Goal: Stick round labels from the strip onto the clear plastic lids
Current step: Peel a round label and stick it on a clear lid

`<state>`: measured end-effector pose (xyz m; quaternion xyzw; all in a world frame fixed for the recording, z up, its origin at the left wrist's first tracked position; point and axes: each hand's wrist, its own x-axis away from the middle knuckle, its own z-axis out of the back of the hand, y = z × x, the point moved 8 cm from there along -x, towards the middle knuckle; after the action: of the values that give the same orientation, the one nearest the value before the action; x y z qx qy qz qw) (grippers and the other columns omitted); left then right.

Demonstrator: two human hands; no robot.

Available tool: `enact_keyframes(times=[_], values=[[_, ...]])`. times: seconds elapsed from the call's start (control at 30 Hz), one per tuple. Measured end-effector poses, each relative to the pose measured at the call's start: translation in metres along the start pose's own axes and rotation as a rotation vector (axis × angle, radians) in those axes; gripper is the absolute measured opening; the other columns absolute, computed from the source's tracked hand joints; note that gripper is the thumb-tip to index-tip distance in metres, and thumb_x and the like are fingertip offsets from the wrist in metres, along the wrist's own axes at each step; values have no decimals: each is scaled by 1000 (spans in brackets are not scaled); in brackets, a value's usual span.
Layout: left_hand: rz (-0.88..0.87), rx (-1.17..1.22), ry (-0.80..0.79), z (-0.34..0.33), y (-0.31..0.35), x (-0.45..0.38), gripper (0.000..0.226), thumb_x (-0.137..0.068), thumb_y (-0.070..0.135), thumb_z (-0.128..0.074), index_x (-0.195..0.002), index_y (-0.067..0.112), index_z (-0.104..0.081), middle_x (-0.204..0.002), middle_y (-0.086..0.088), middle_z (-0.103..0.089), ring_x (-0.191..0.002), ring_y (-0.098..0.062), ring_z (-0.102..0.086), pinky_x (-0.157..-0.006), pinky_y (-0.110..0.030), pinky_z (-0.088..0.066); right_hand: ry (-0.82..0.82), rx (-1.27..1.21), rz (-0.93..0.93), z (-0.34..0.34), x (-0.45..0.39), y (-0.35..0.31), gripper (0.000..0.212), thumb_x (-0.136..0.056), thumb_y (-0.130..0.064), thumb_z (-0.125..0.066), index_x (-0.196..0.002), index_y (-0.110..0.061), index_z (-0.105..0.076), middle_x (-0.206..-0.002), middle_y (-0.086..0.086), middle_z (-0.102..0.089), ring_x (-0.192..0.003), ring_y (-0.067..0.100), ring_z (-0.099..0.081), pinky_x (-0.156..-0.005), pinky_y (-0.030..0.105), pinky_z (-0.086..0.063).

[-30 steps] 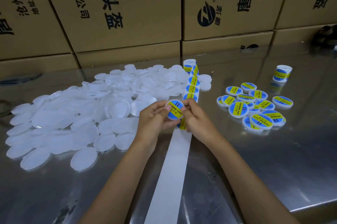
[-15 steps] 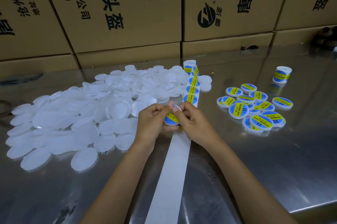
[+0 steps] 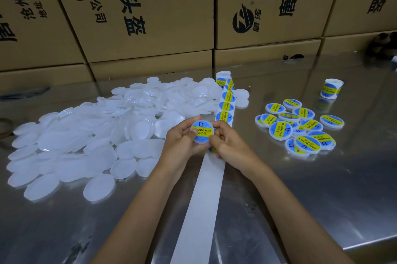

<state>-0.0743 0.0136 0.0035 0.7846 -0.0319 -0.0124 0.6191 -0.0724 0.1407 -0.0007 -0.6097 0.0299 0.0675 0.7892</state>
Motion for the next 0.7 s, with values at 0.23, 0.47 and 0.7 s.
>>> enact_keyframes(times=[0.23, 0.47, 0.7], values=[[3, 64, -118, -8, 4, 2, 47, -96, -14, -49, -133, 11, -61, -113, -8, -75, -104, -23, -73, -76, -27, -61, 72, -77, 19, 9, 0, -2, 14, -94, -5, -54, -105, -12, -59, -77, 10, -54, -55, 6, -51, -50, 16, -41], [-26, -2, -77, -5, 3, 1, 38, -94, -9, -61, -123, 14, -67, -112, -5, -75, -98, -21, -75, -74, -27, -61, 168, -19, 43, 18, 3, -6, 19, -101, -16, -49, -86, -12, -61, -62, -1, -54, -39, 4, -43, -47, 20, -38], [-36, -42, -129, -10, 2, 0, 52, -87, -15, -66, -131, 12, -63, -111, -6, -75, -95, -18, -75, -76, -27, -61, 200, -131, -42, 19, 1, 3, 33, -101, -26, -52, -72, -11, -57, -42, -4, -47, -37, 15, -41, -48, 30, -40]])
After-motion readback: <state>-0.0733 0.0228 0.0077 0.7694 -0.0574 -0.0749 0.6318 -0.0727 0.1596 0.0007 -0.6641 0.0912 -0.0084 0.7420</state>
